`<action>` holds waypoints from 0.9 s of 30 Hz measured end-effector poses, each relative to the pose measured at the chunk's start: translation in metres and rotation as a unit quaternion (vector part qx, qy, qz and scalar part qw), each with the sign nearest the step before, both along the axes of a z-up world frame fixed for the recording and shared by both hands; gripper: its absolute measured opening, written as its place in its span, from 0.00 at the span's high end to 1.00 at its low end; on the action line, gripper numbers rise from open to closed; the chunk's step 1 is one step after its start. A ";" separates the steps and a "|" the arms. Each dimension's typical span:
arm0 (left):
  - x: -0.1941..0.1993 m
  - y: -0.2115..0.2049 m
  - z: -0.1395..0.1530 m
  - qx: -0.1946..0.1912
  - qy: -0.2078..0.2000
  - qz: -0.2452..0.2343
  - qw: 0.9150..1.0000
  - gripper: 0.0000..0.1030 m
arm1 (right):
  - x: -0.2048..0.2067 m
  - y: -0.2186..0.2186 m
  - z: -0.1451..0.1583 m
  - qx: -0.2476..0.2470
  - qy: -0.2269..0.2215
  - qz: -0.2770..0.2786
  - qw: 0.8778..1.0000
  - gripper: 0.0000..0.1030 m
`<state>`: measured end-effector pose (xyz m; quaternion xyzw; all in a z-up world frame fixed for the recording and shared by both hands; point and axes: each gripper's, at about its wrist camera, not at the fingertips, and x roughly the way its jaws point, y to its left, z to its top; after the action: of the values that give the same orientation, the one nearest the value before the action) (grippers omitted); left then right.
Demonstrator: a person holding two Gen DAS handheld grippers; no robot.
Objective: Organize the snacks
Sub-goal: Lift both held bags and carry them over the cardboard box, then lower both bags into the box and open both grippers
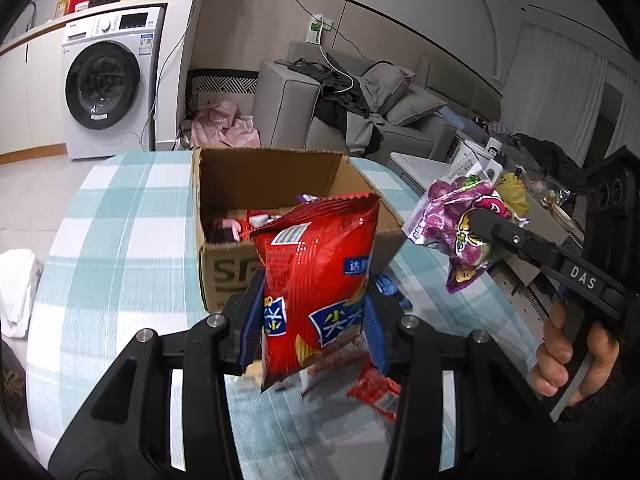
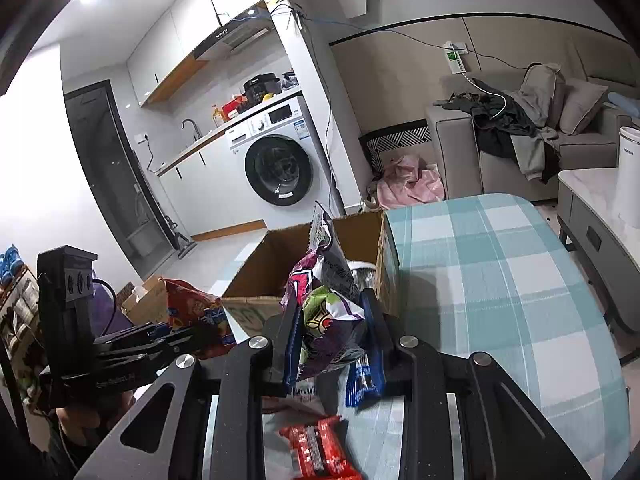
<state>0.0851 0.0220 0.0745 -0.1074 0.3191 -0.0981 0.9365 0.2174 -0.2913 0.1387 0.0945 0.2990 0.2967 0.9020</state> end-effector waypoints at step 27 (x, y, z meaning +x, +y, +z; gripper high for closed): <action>0.050 0.009 0.026 0.025 -0.031 0.029 0.999 0.61 | 0.055 0.023 -0.007 0.024 0.008 -0.027 0.999 0.73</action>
<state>0.1355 0.0309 0.1006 -0.0897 0.2888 -0.0662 0.9509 0.2723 -0.2680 0.1318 0.1266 0.2967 0.2786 0.9046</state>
